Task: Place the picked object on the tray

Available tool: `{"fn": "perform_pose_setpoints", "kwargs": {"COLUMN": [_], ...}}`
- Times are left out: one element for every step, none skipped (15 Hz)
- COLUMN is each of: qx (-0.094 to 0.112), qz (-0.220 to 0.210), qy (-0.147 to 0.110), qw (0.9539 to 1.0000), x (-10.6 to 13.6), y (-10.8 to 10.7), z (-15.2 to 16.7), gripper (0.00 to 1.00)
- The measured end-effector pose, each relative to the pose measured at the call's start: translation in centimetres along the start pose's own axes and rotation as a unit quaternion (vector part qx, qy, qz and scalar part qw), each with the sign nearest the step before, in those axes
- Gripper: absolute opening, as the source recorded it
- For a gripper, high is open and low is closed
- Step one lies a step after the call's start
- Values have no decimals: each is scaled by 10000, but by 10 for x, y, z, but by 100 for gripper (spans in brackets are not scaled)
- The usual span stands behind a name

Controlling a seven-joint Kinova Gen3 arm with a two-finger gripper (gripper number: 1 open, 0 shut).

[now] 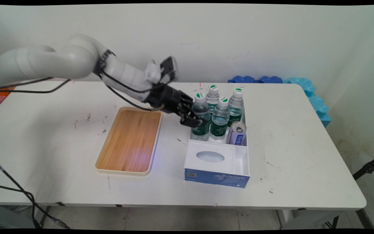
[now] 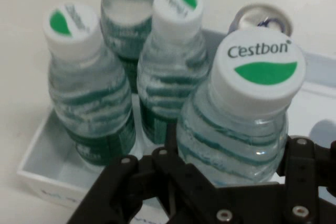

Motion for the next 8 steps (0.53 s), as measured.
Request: {"fn": "perform_pose_setpoints", "kwargs": {"qx": [7, 7, 11, 15, 14, 14, 16, 16], "qz": [35, 102, 150, 184, 242, 273, 318, 378], "qy": [46, 112, 167, 199, 244, 270, 307, 324], "qw": [10000, 9999, 9997, 9996, 9994, 9993, 9990, 9988], "x": [2, 7, 9, 11, 12, 12, 12, 10], "y": [1, 2, 3, 4, 5, 6, 6, 6], "z": [-7, -20, -33, -42, -56, -66, -80, -97], "gripper": [0, 0, 0, 0, 0, 0, 0, 0]}}
